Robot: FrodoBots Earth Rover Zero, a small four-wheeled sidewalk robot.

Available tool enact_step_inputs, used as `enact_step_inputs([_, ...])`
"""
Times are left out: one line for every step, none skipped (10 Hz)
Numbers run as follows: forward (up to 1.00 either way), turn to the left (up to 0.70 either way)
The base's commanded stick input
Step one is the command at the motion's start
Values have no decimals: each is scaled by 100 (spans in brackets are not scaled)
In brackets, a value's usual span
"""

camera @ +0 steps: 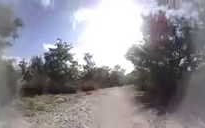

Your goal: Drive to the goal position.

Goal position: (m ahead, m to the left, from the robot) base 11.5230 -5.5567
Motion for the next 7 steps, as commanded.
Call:
enact_step_inputs([70,0])
enact_step_inputs([70,0])
enact_step_inputs([70,0])
enact_step_inputs([70,0])
enact_step_inputs([70,0])
enact_step_inputs([70,0])
enact_step_inputs([70,0])
